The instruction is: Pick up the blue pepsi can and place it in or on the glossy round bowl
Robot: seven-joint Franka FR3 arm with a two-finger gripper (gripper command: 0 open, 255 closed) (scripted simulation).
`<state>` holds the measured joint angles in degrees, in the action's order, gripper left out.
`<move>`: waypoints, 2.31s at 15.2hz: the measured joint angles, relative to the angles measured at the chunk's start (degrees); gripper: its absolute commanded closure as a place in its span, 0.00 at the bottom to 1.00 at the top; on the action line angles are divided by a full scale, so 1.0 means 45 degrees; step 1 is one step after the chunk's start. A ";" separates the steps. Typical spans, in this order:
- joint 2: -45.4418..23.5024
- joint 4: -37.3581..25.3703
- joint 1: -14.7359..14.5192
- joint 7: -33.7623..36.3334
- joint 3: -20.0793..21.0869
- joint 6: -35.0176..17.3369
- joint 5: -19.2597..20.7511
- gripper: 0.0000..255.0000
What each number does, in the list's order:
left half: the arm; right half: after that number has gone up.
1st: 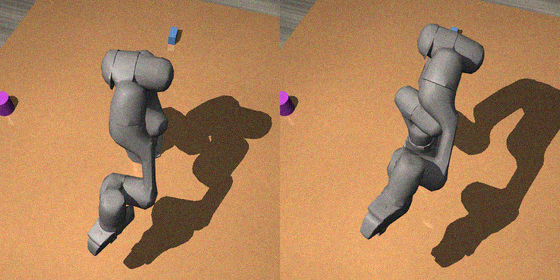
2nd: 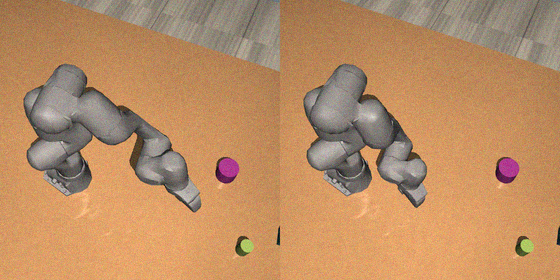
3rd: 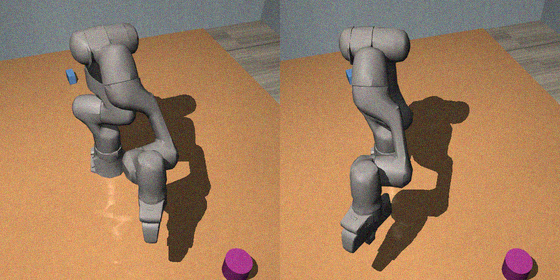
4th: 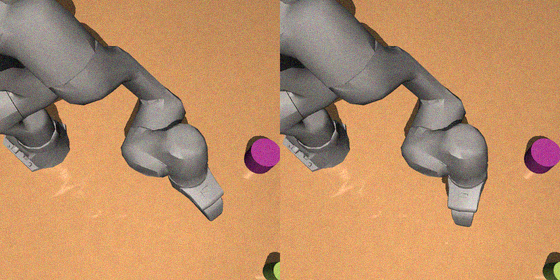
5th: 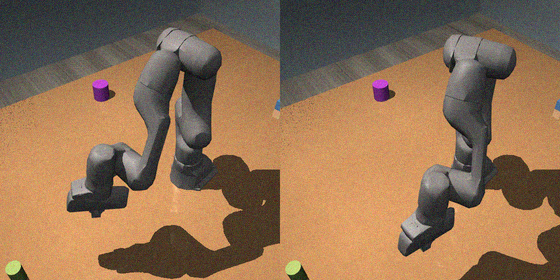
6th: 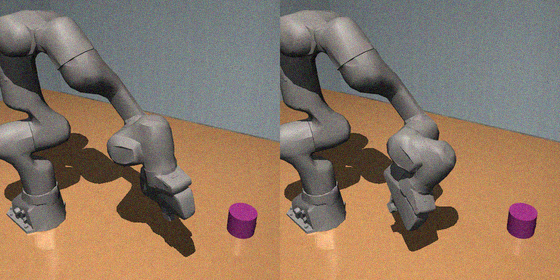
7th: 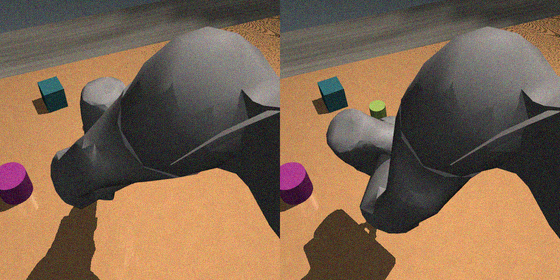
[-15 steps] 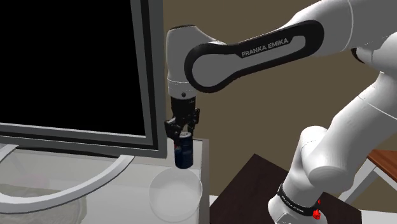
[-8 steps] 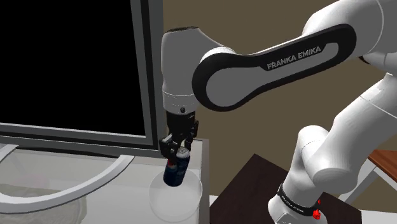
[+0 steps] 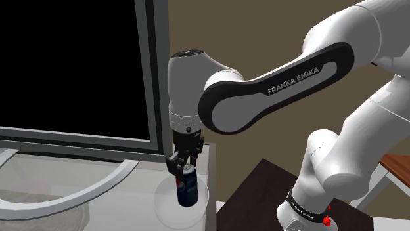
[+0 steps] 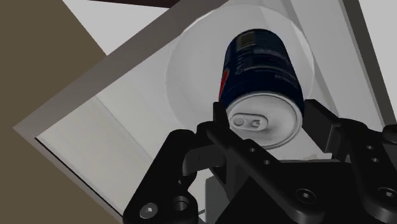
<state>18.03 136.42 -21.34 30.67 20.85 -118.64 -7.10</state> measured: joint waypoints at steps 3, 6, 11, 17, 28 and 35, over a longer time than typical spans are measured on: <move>-0.0260 0.0325 0.0011 0.0045 0.0074 -0.0575 0.0039 1.00; -0.0510 0.0649 0.0016 0.0103 0.0150 -0.1144 0.0075 1.00; -0.0646 0.0864 0.0025 0.0112 0.0179 -0.1503 0.0096 1.00; -0.1280 0.0667 -0.0017 0.0647 0.0386 -0.1602 -0.0039 0.00; -0.3302 0.0657 -0.0153 0.1788 0.0644 -0.2919 0.0000 0.00; -0.3338 0.0687 -0.0149 0.1786 0.0640 -0.3005 0.0014 1.00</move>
<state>3.01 139.51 -22.01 38.70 23.73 -132.17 -7.03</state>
